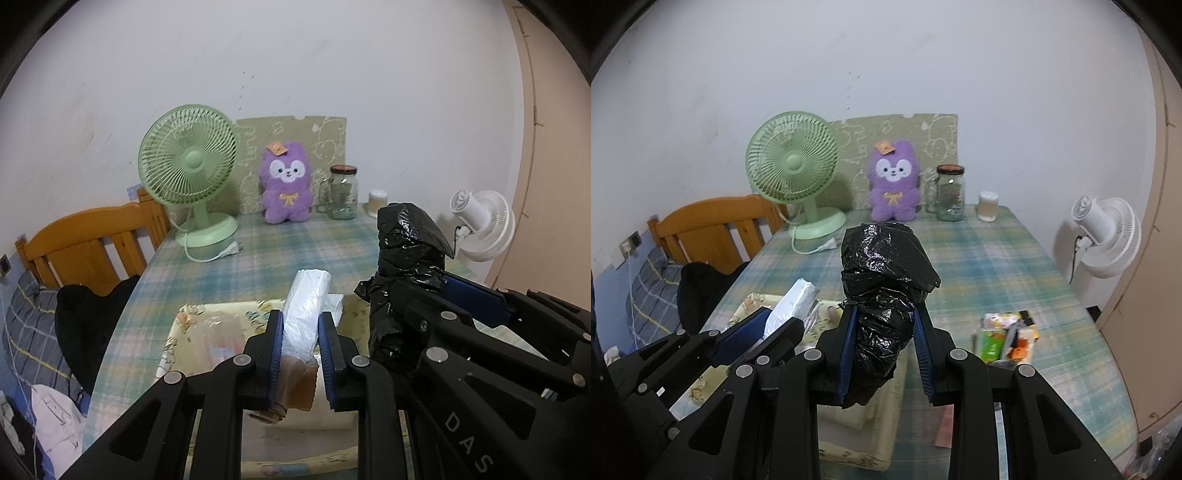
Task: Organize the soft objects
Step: 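Lower the white paper item and black bag into the yellow box with both tools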
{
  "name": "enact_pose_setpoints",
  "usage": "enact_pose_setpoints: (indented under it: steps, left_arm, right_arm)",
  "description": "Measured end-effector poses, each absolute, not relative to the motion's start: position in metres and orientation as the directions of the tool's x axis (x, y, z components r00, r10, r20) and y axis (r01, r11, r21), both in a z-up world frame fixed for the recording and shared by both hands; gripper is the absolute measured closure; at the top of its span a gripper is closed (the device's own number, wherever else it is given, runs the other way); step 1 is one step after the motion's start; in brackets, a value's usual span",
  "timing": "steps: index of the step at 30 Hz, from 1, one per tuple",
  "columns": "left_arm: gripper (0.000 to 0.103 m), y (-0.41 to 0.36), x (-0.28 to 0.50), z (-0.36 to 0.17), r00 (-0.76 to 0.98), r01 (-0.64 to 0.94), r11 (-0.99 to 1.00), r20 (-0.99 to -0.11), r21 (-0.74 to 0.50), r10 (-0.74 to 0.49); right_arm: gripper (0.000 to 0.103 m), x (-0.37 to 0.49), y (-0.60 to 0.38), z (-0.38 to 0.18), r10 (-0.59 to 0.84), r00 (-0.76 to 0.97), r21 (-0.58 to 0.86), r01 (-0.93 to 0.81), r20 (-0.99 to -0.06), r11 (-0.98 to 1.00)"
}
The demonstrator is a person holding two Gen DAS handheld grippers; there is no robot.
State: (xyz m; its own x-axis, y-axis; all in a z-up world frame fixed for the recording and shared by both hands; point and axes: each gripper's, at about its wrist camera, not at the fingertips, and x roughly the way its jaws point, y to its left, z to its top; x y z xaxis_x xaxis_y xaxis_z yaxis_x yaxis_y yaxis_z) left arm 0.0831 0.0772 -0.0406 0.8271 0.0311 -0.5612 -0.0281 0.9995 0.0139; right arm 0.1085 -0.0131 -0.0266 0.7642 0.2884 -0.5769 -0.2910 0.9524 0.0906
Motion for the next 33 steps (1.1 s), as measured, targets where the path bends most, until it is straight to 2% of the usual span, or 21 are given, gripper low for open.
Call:
enact_pose_setpoints:
  steps: [12, 18, 26, 33]
  left_arm:
    - [0.085, 0.109, 0.09, -0.068, 0.786, -0.082, 0.996, -0.613, 0.016, 0.075]
    - [0.081, 0.121, 0.094, -0.083, 0.753, -0.121, 0.993, -0.651, 0.001, 0.093]
    - [0.048, 0.13, 0.097, -0.093, 0.71, -0.149, 0.989, -0.696, 0.005, 0.111]
    - [0.044, 0.136, 0.097, -0.094, 0.697, -0.157, 0.988, -0.709, -0.012, 0.102]
  right_arm:
    - [0.07, 0.112, 0.022, -0.05, 0.322, 0.704, 0.083, -0.352, -0.633, 0.932]
    - [0.07, 0.118, 0.034, -0.063, 0.329, 0.671, 0.084, -0.371, -0.664, 0.925]
    - [0.07, 0.127, 0.045, -0.075, 0.38, 0.615, 0.13, -0.411, -0.691, 0.902]
    - [0.067, 0.133, 0.052, -0.077, 0.404, 0.585, 0.144, -0.44, -0.703, 0.887]
